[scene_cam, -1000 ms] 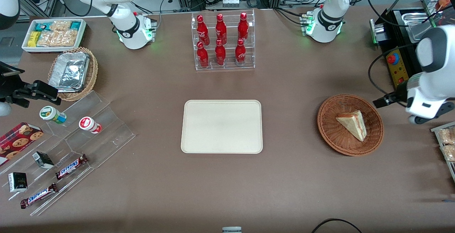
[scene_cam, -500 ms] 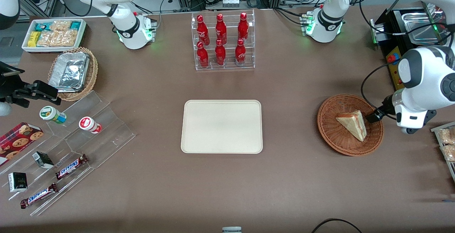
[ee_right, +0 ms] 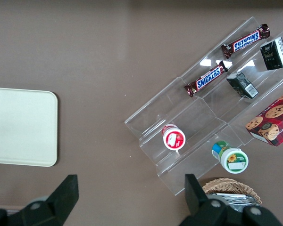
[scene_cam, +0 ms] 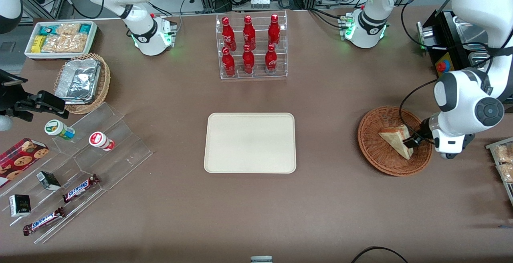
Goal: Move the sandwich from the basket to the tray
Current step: 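Close the left gripper on the sandwich wedge and lift it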
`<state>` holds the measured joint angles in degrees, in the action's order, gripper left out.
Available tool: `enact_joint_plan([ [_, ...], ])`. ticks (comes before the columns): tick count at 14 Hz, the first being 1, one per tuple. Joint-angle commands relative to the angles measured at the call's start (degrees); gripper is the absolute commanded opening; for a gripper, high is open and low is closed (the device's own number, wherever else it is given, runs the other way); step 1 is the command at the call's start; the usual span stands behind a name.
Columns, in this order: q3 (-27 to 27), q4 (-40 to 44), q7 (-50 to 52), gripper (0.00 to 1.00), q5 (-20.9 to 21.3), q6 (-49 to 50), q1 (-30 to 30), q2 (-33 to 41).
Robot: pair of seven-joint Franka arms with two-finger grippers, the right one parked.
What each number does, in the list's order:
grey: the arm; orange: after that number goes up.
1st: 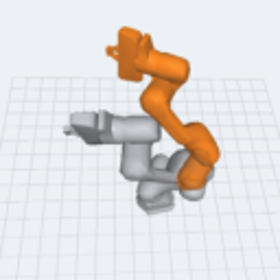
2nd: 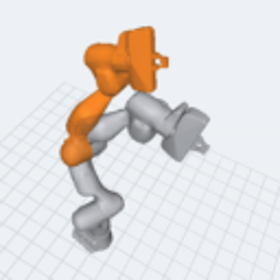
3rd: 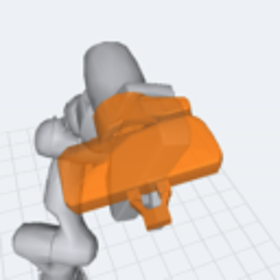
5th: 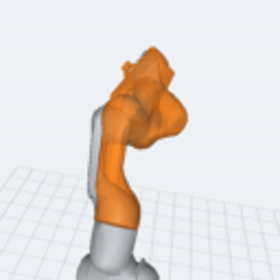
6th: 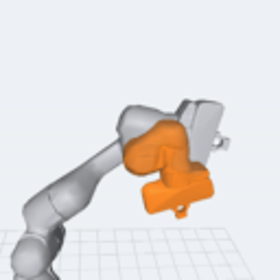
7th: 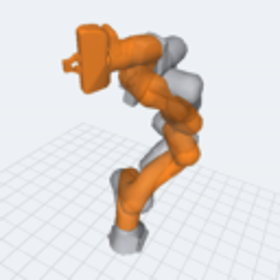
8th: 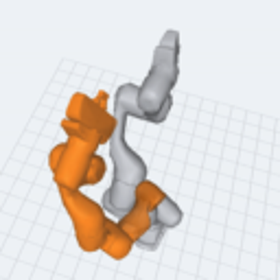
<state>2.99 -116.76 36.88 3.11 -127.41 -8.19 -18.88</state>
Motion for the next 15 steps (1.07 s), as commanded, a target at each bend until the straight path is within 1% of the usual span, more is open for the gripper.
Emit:
enact_joint_plan([
  [1,0.09,-0.22,1.87,1.0,-0.65,-1.7,0.36,-0.36],
  [4,0.53,-0.31,3.98,1.0,-1.35,-3.37,1.76,-1.41],
  [7,0.53,-3.46,4.07,1.0,-1.35,-9.24,1.77,-2.12],
  [8,0.44,-4.0,4.34,0.96,-1.35,-9.61,1.77,-2.12],
  [10,0.44,-4.0,4.43,0.82,-1.35,-9.35,1.68,-2.12],
  [12,0.44,-4.0,4.43,0.62,-1.35,-8.83,1.95,-2.21],
  [13,0.44,-3.92,4.25,0.55,-1.35,-7.69,2.12,-2.04],
  [15,0.53,-2.78,3.9,0.42,-1.27,-3.05,2.47,-0.72],
])
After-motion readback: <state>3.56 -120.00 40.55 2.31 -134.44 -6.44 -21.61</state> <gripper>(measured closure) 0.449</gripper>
